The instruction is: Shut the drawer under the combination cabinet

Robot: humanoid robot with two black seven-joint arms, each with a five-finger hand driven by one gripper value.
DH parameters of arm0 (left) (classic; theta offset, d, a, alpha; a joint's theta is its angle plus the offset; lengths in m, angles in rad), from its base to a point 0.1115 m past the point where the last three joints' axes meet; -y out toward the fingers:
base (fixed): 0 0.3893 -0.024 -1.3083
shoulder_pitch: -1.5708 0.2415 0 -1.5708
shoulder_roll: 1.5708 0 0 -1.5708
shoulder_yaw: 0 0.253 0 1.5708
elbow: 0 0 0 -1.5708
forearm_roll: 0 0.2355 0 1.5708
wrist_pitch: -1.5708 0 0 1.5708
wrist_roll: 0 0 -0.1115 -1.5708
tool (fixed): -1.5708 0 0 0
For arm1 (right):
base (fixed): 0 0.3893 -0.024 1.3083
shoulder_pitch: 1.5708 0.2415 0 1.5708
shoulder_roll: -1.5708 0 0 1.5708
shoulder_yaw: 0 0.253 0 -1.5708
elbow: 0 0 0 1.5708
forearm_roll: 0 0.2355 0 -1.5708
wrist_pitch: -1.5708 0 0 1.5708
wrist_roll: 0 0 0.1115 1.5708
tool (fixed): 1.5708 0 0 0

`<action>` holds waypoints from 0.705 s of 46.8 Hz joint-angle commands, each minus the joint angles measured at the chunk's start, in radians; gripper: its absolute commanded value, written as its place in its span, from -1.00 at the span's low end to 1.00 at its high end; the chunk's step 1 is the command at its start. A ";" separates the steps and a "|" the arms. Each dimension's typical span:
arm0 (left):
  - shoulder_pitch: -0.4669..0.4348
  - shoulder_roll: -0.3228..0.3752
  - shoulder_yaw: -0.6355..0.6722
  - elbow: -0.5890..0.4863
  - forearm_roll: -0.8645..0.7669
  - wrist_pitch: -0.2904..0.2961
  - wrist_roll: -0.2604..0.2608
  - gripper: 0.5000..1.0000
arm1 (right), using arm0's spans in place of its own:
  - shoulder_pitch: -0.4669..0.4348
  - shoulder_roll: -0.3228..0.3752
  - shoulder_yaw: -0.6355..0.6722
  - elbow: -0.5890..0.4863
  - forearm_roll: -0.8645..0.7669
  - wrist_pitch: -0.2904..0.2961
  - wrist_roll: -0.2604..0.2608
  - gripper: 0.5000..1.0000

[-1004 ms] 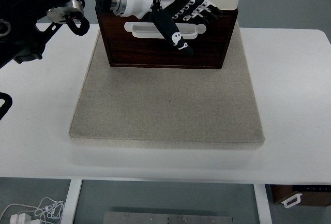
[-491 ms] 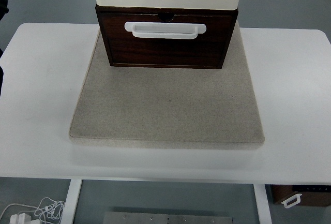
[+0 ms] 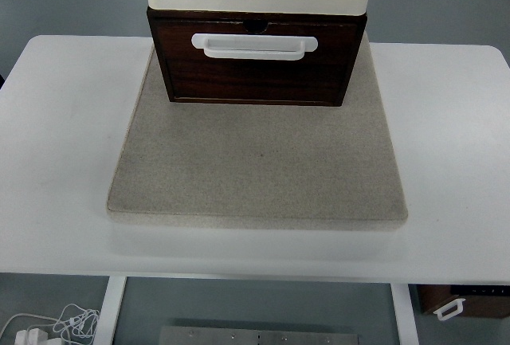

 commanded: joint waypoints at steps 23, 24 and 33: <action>0.005 0.030 0.016 0.267 -0.189 0.352 -0.032 1.00 | 0.000 0.000 0.002 0.000 0.001 0.000 0.000 0.81; 0.008 0.030 0.018 0.278 -0.196 0.361 -0.032 1.00 | 0.000 0.000 0.000 0.000 0.000 0.000 0.000 0.81; 0.028 0.019 0.025 0.405 -0.215 0.406 -0.032 1.00 | -0.003 0.000 0.000 -0.001 0.001 0.000 0.000 0.81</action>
